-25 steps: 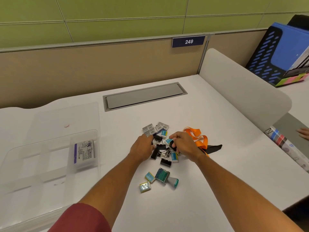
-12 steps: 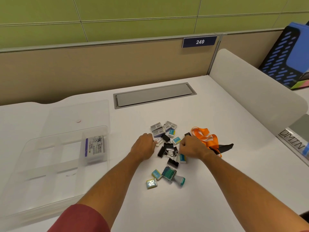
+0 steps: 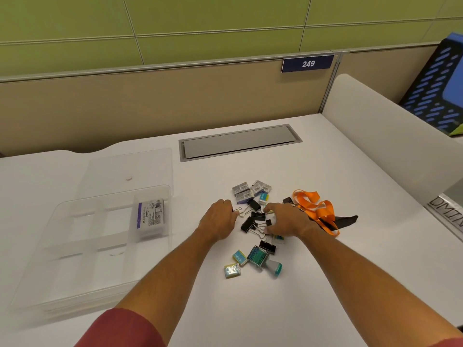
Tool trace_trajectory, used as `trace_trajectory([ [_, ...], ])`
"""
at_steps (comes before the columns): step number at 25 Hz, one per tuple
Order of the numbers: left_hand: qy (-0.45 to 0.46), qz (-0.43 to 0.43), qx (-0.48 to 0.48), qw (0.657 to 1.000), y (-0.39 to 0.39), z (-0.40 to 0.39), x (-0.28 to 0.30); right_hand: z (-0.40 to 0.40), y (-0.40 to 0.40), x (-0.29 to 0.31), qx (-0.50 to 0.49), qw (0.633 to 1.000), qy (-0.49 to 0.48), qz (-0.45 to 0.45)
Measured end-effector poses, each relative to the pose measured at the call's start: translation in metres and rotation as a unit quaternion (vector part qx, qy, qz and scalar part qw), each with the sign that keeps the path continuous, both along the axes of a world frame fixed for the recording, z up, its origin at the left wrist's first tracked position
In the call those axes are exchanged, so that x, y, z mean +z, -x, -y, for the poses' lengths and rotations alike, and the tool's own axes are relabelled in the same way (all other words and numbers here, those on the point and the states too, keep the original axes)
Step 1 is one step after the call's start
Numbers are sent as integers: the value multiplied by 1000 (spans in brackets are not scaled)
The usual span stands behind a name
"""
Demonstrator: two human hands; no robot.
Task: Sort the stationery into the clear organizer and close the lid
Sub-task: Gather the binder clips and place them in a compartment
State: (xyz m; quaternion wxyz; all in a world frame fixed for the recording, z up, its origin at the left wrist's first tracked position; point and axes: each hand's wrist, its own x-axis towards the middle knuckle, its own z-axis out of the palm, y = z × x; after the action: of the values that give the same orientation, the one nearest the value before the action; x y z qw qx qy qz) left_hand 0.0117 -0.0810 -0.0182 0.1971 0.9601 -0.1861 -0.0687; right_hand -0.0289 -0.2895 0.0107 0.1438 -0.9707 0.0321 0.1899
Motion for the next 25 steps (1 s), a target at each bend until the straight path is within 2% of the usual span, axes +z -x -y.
trace_trajectory([
  [5, 4, 3, 4, 1000, 5, -7, 1, -7, 3, -4, -16, 998, -54, 18],
  [10, 7, 1, 11, 1000, 9, -11, 2, -8, 10, -9, 28, 999, 15, 2],
  [19, 6, -3, 13, 1000, 17, -13, 3, -3, 18, -6, 18, 997, 74, 14],
  [23, 5, -6, 12, 1000, 20, -13, 5, -7, 20, -5, 15, 998, 67, 13],
  [25, 7, -3, 13, 1000, 22, -15, 7, -9, 22, -5, 4, 998, 47, 46],
])
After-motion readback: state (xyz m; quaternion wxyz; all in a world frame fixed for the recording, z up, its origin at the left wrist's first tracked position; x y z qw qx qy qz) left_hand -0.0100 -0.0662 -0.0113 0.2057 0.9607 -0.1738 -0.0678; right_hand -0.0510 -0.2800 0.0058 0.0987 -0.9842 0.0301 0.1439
